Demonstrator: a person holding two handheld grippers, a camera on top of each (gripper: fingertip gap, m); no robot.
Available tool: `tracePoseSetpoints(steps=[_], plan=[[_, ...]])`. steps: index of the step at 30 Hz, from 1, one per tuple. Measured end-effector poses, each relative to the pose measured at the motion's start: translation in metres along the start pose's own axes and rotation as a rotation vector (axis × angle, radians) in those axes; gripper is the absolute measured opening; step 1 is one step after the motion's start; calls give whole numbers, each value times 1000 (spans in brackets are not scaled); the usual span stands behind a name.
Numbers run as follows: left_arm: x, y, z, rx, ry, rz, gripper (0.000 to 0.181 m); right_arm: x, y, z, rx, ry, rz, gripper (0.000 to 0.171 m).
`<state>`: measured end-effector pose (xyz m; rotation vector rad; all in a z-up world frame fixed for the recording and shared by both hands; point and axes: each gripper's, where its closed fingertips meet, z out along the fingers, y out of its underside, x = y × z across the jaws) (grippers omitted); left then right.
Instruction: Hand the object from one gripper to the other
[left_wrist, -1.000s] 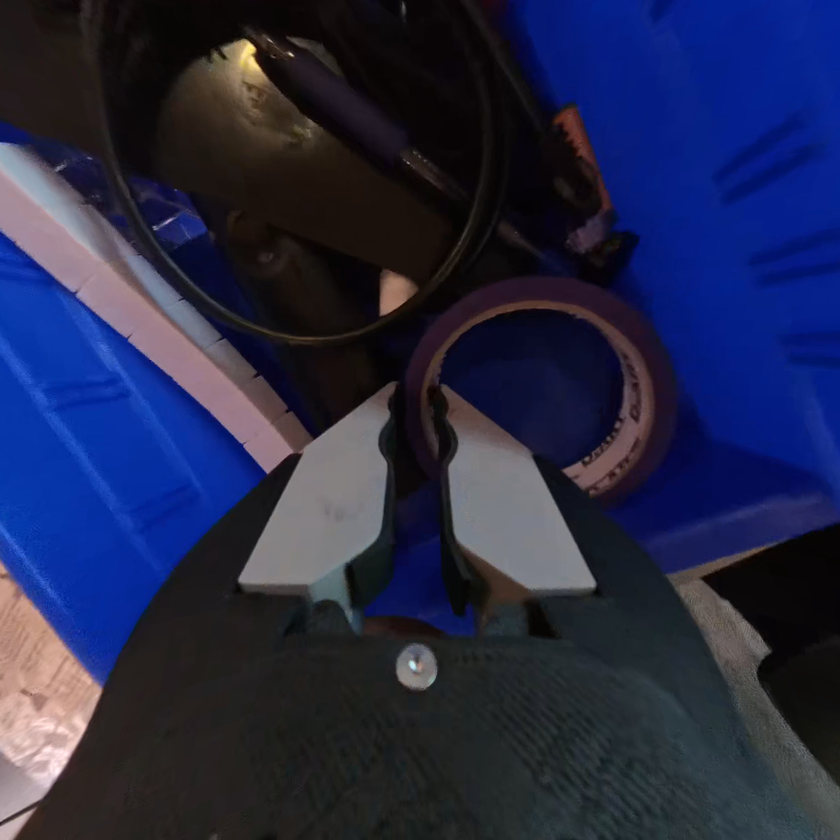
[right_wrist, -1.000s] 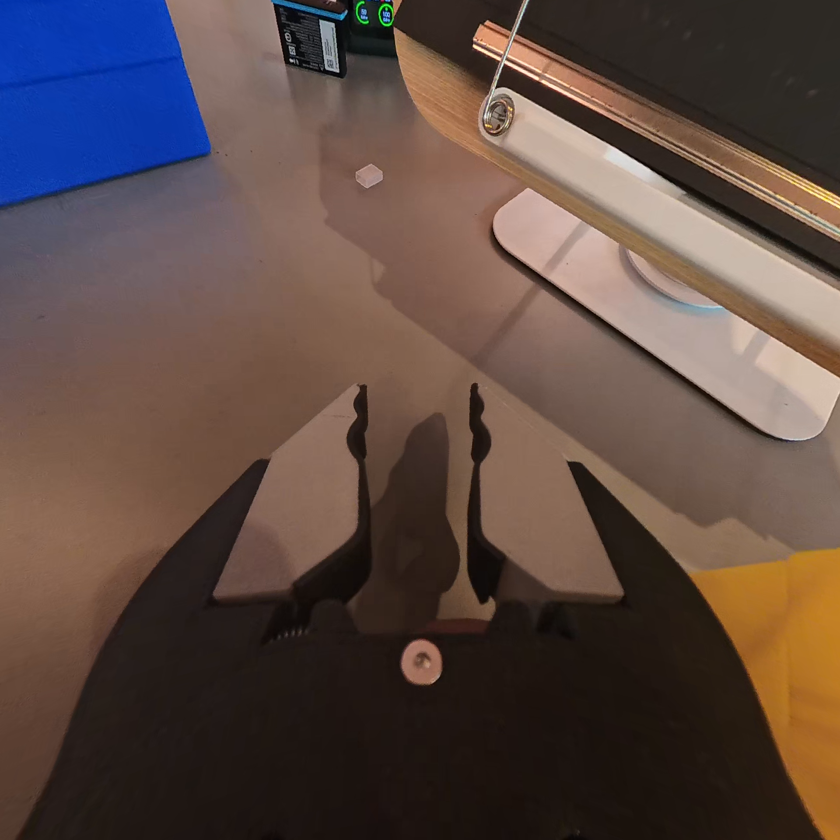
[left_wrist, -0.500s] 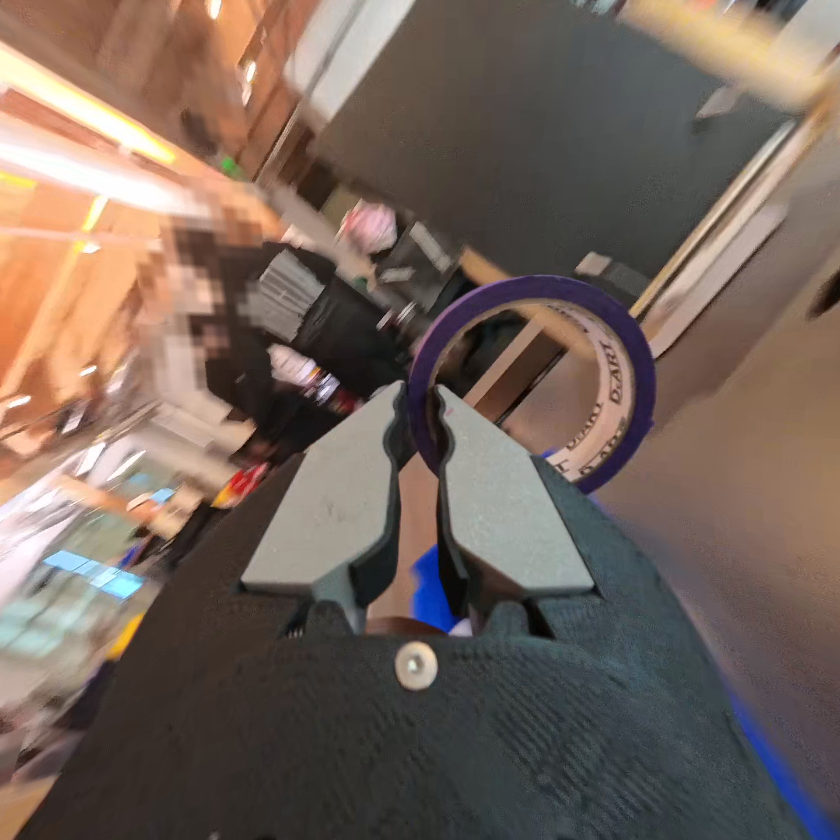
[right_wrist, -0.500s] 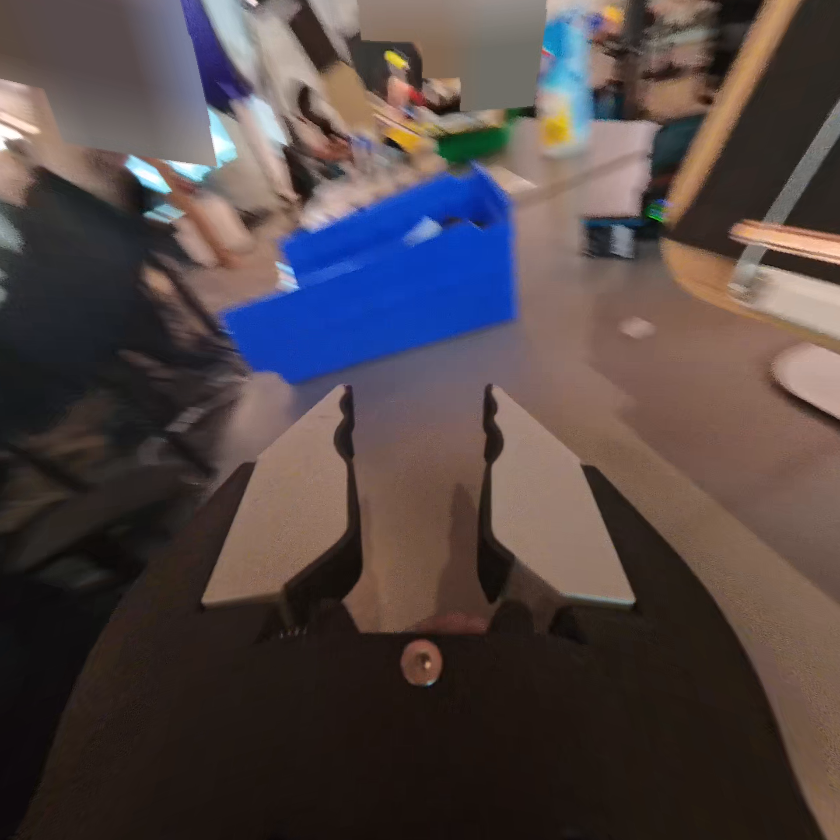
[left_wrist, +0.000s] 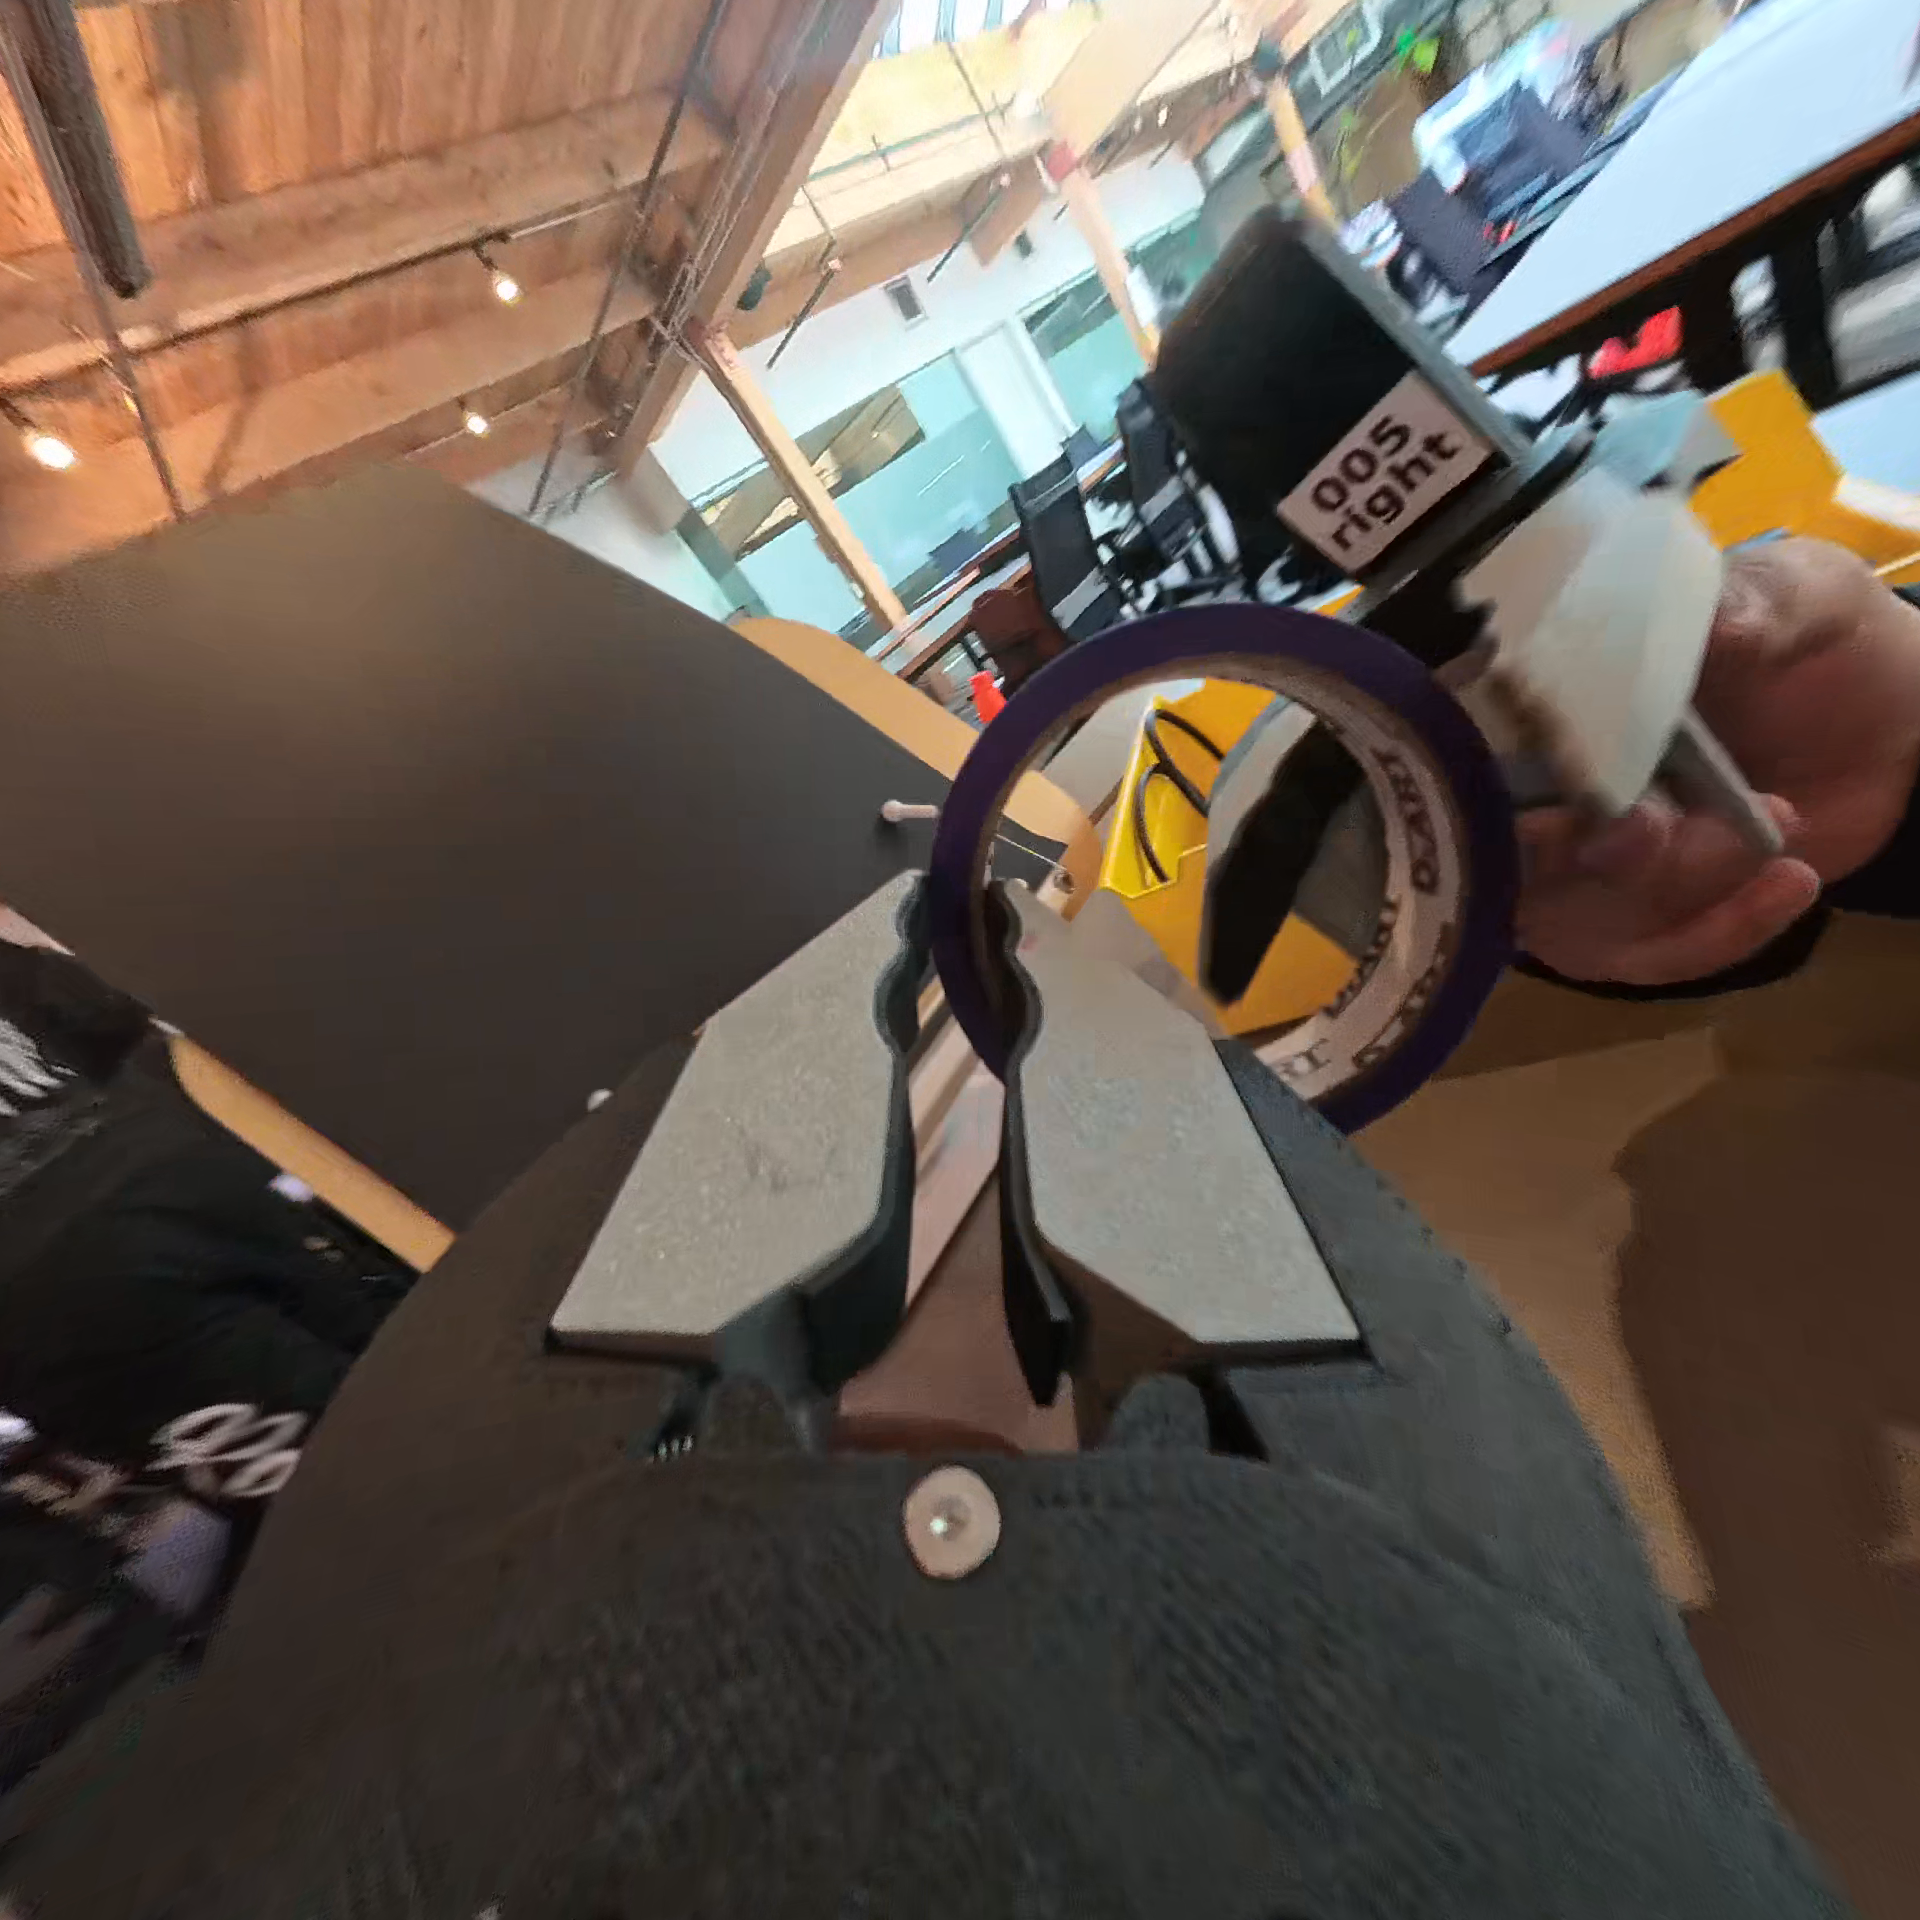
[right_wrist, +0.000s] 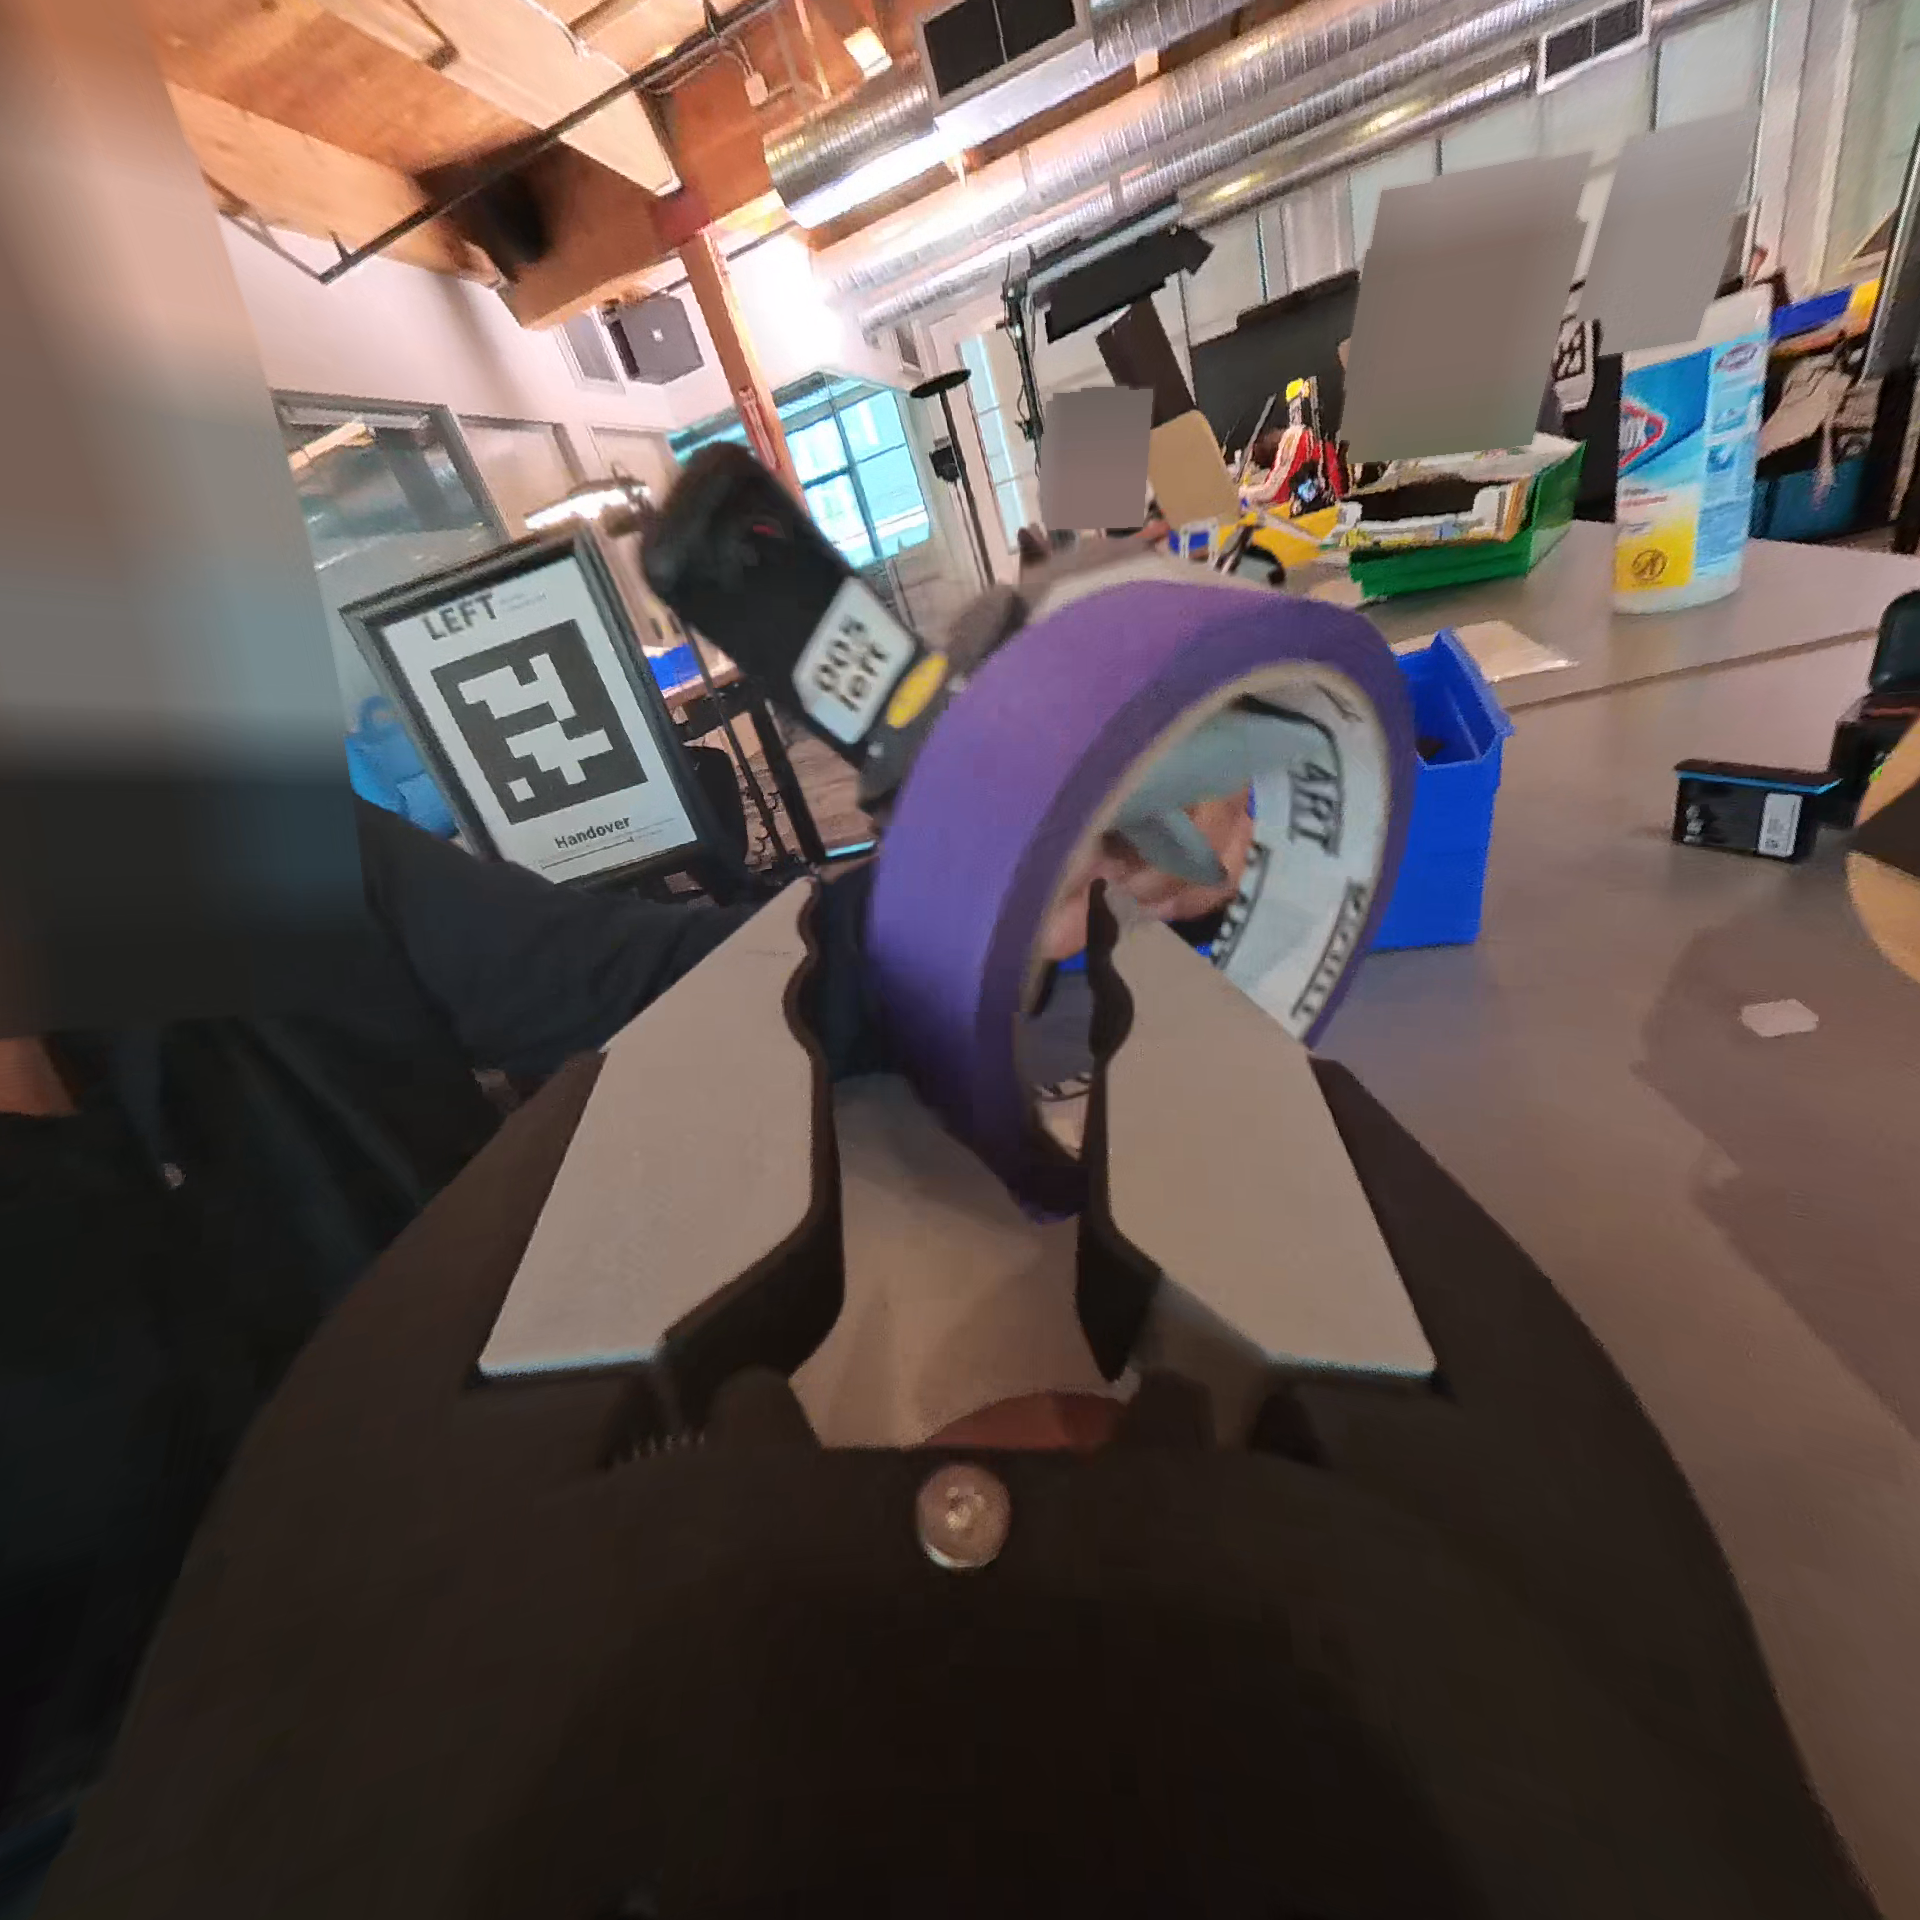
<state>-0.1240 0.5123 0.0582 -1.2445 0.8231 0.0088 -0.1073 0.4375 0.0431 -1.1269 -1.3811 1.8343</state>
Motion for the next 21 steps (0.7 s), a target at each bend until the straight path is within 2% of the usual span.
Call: tracePoseSetpoints(steps=[2, 4, 5, 7, 10, 13, 18, 19, 21], plan=[[1, 11, 0, 51, 72, -128, 8, -6, 0, -2, -20, -4, -51, 44], [7, 12, 0, 76, 159, -198, 8, -1, 11, 6, -97, 47, -81, 21], [7, 17, 0, 56, 159, -189, 8, 7, 15, 11, -124, 107, -91, 15], [4, 25, -3, 38, 148, -205, 8, 13, 18, 19, -144, 158, -93, 15], [3, 35, -9, 8, 211, -365, 8, 19, 21, 27, -189, 211, -129, 14], [-7, 48, -11, -46, 204, -544, 19, 37, 30, 29, -291, 376, -292, 14], [-15, 52, -26, -35, 362, -966, 41, 91, 36, -6, -558, 865, -736, 14], [-17, 49, -29, -1, 384, -1022, 42, 98, 40, -13, -633, 929, -835, 14], [-8, 38, -35, 41, 487, -1106, 47, 101, 50, -13, -716, 946, -974, 14]])
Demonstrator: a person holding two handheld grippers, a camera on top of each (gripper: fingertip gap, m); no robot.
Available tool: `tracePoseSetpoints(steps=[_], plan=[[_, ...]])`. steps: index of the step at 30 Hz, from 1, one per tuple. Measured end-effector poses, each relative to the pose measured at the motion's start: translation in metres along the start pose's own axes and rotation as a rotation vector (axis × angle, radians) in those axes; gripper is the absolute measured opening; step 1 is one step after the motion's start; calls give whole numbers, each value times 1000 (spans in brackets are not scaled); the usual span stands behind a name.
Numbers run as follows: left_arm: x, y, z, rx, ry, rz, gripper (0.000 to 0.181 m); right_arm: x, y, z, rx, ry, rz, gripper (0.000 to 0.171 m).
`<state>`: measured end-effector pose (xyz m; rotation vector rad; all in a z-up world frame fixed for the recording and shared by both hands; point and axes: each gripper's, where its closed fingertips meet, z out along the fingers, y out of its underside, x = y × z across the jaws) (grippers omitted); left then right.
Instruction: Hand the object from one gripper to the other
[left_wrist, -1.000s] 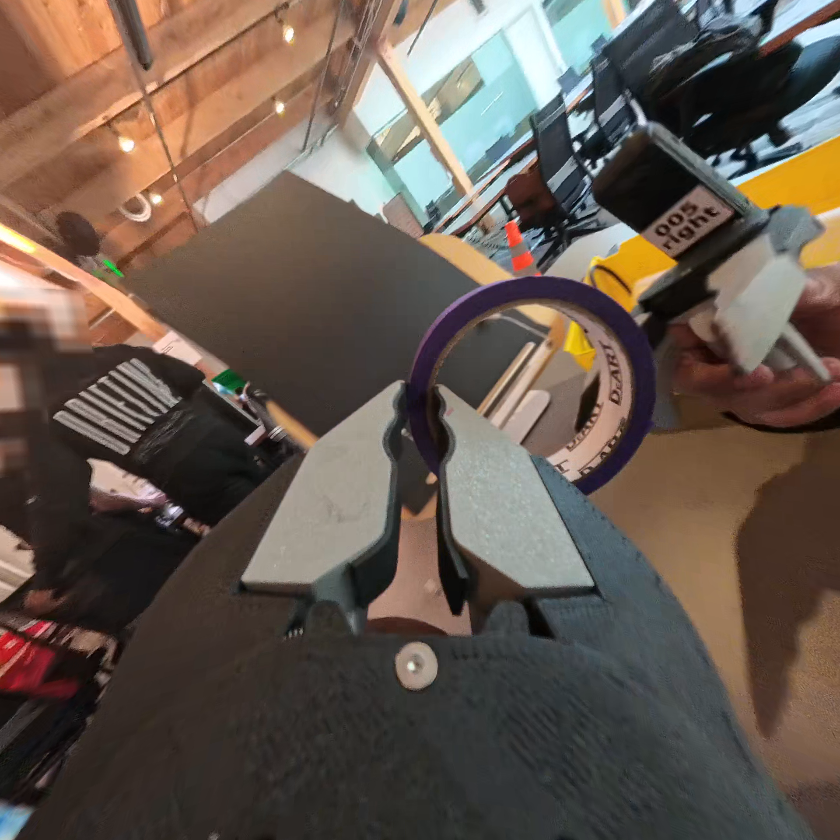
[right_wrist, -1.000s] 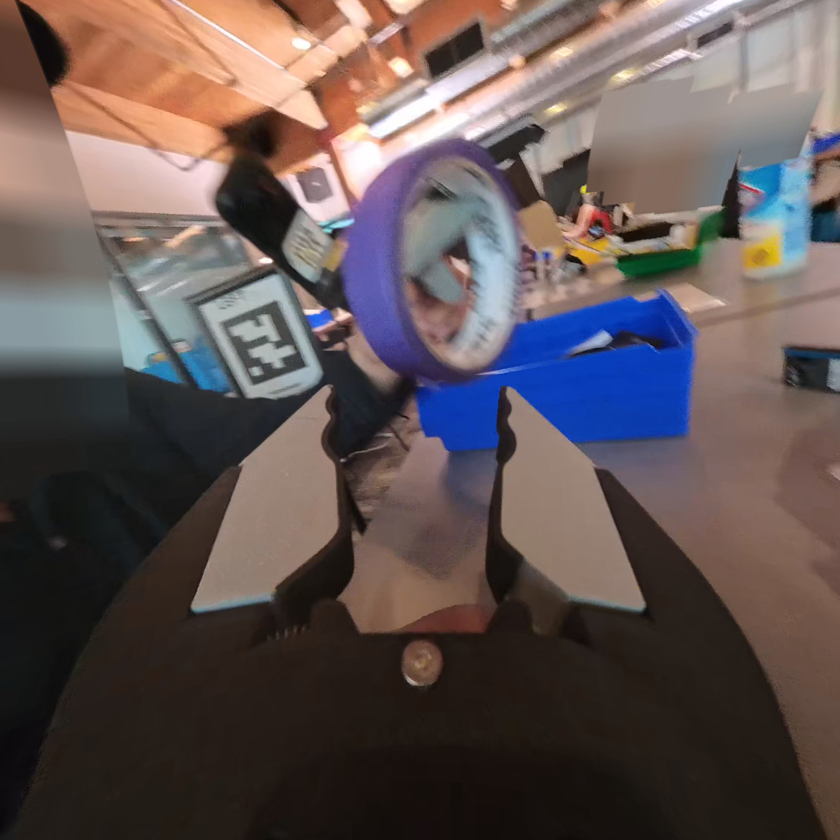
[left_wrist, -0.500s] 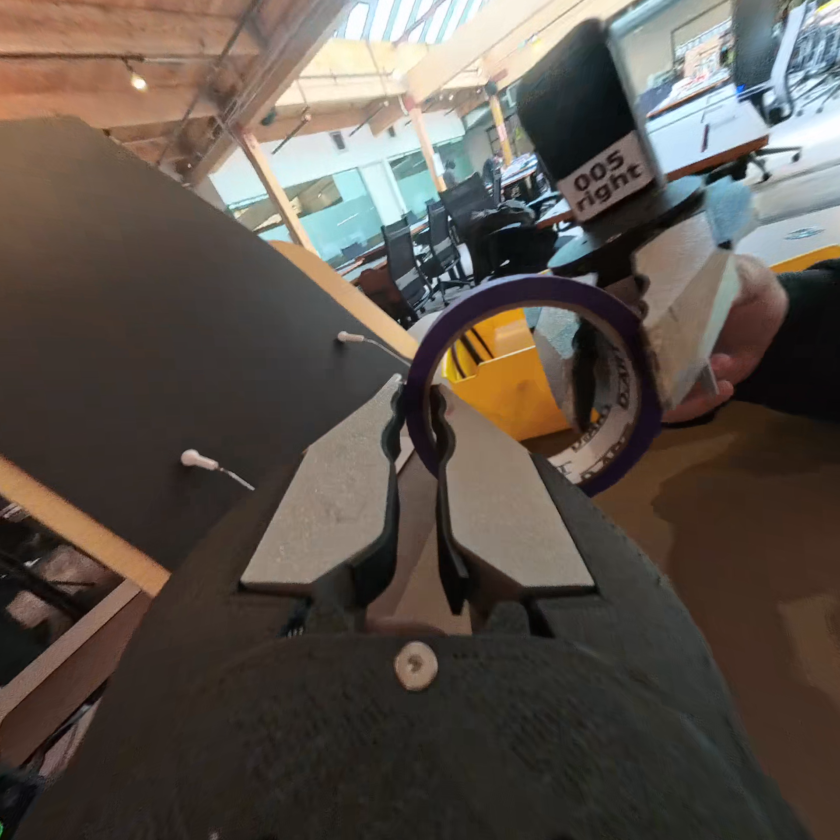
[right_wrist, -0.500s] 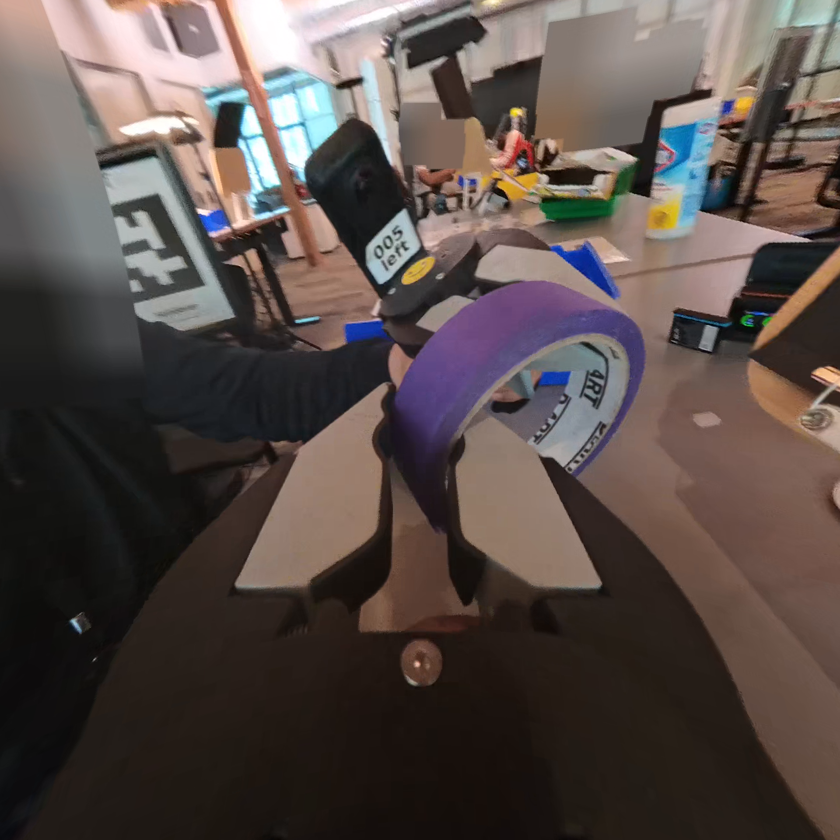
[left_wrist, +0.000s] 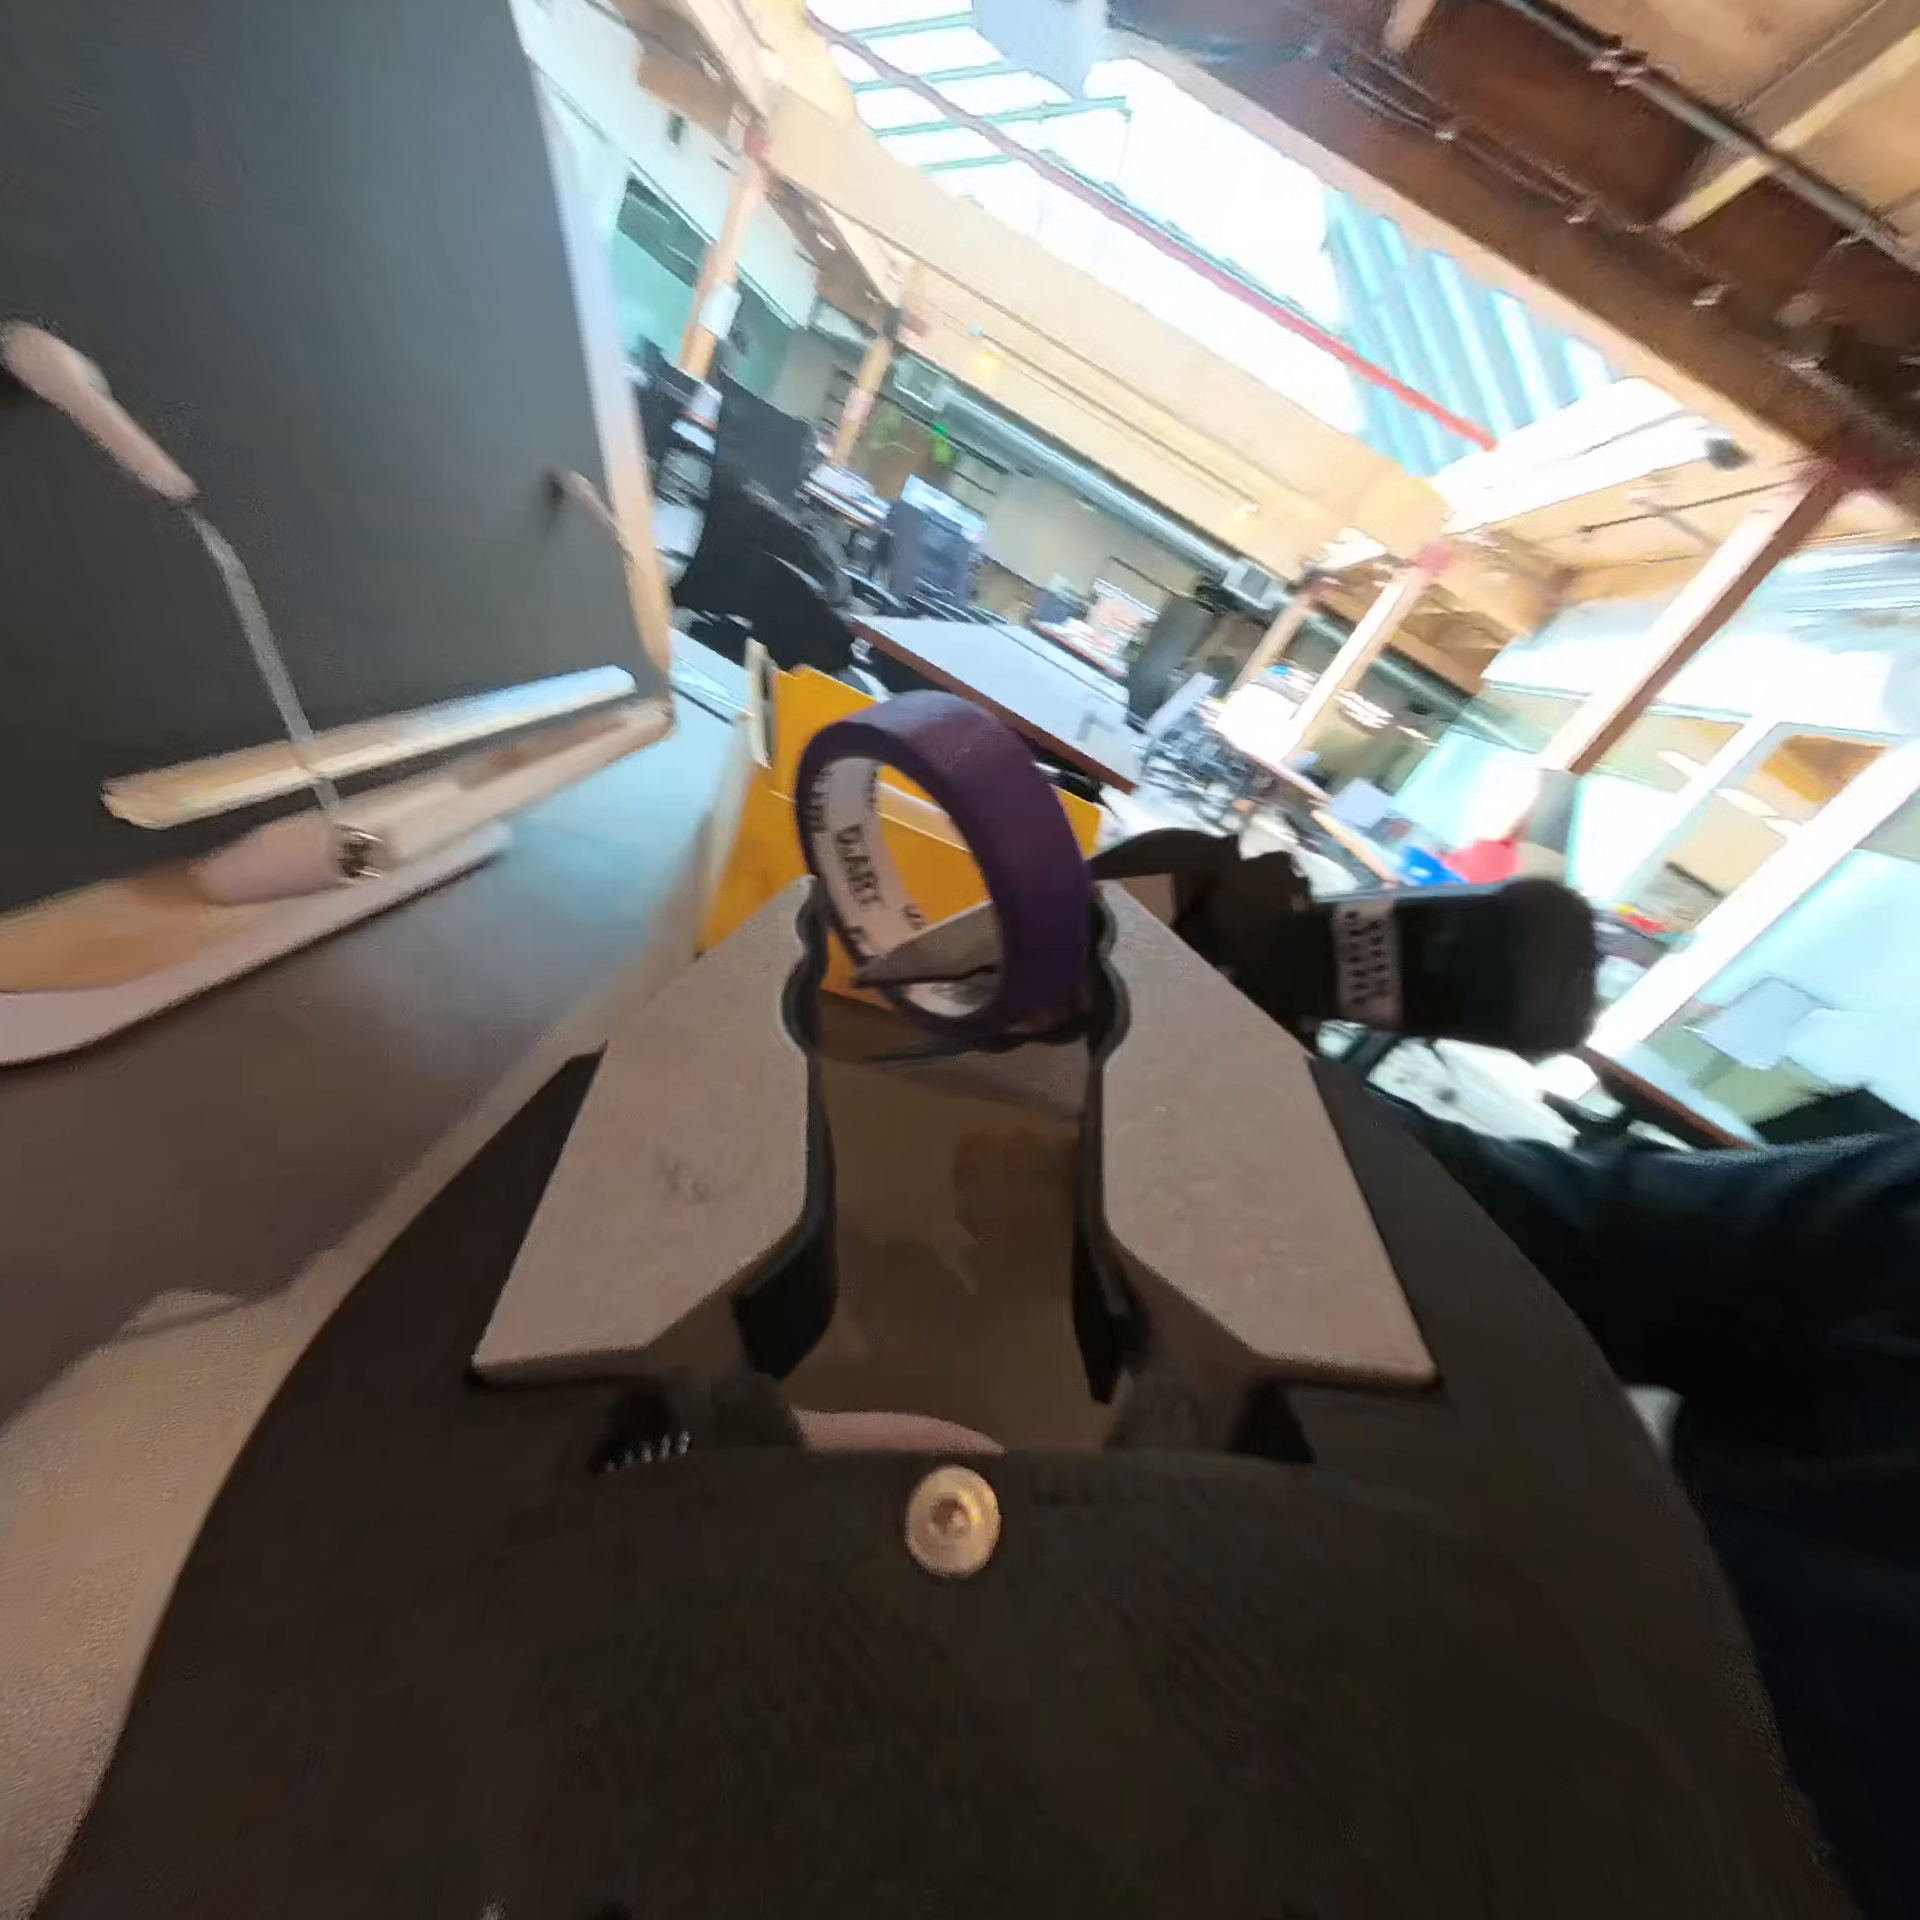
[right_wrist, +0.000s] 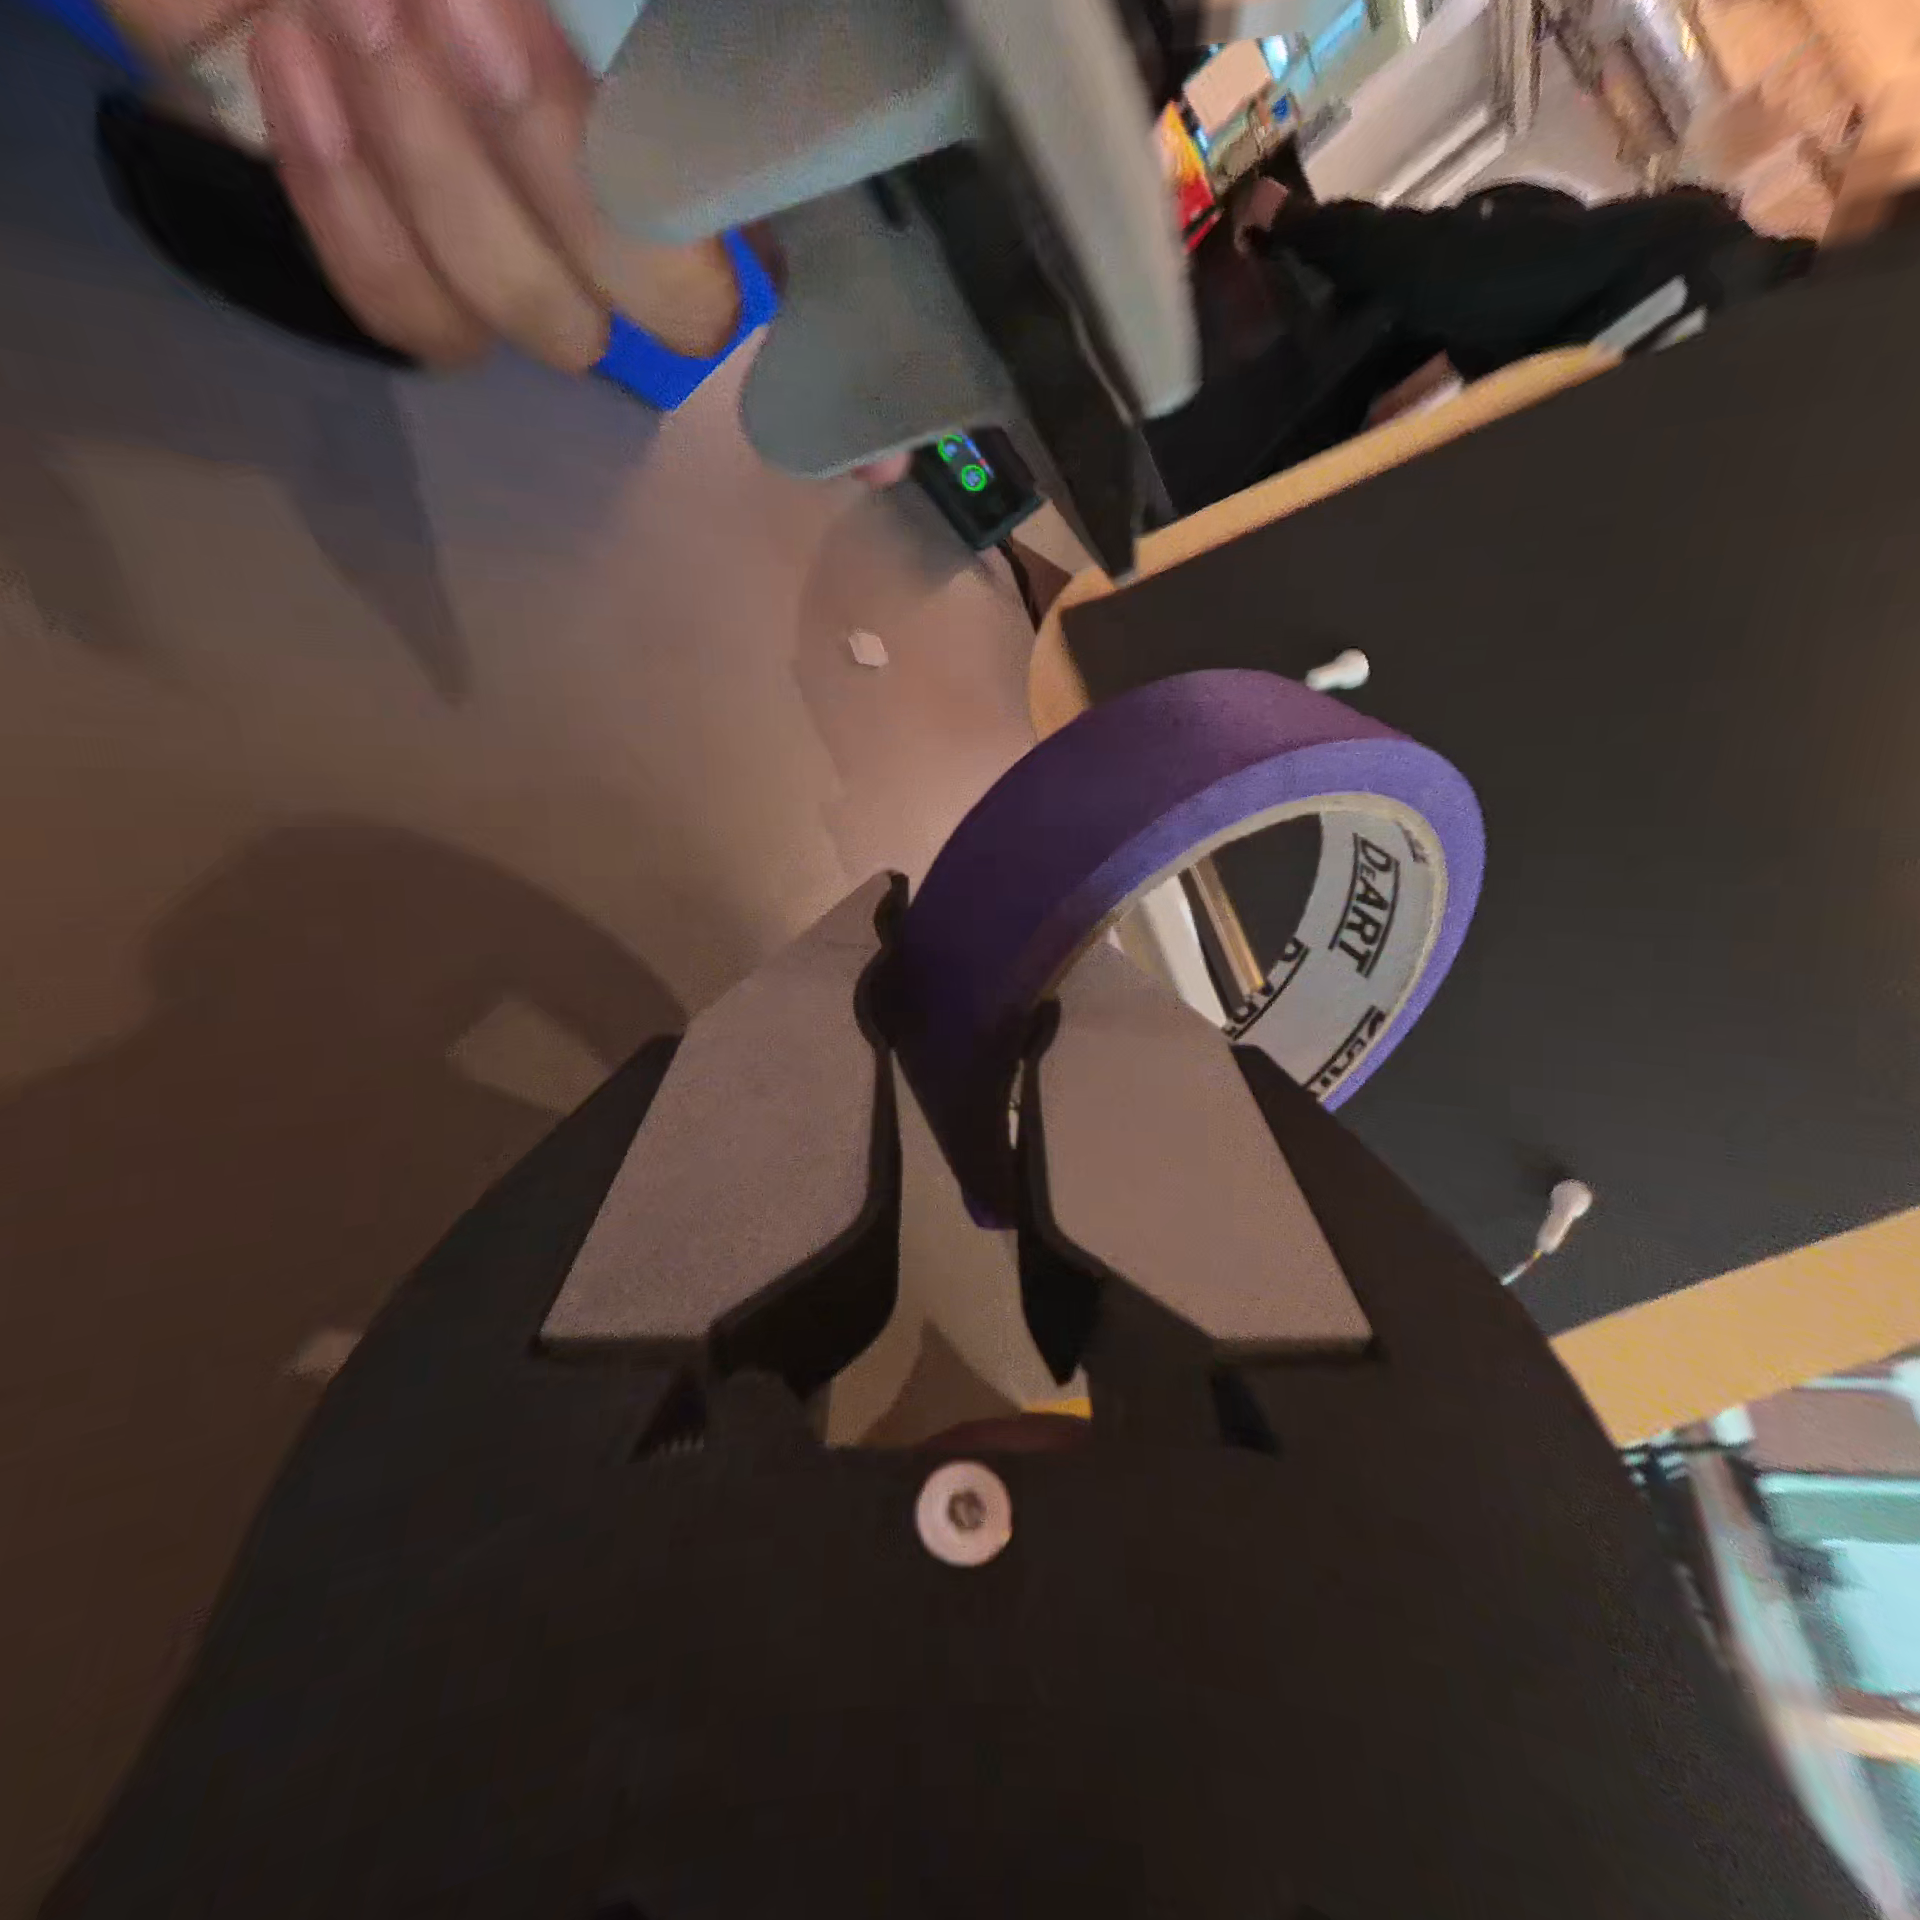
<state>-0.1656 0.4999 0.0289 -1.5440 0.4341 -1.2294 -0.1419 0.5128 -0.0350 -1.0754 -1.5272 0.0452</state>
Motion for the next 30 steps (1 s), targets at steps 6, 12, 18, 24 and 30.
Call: tracePoseSetpoints(steps=[6, 12, 18, 24, 30], plan=[[26, 33, 24, -147, 90, 39, 47, -32, -9, 4, 33, -1, -273, 14], [22, 51, 31, -290, -65, 533, 24, -53, -1, 1, 9, -216, -89, 44], [6, 79, 21, -537, -196, 1044, 23, -14, 9, -23, 43, -187, 7, 9], [-3, 70, 1, -526, -197, 891, 22, 3, -8, -34, 51, 4, -141, 62], [48, 87, 0, -494, 136, 730, 23, -18, -24, -32, 135, -34, -184, 43]])
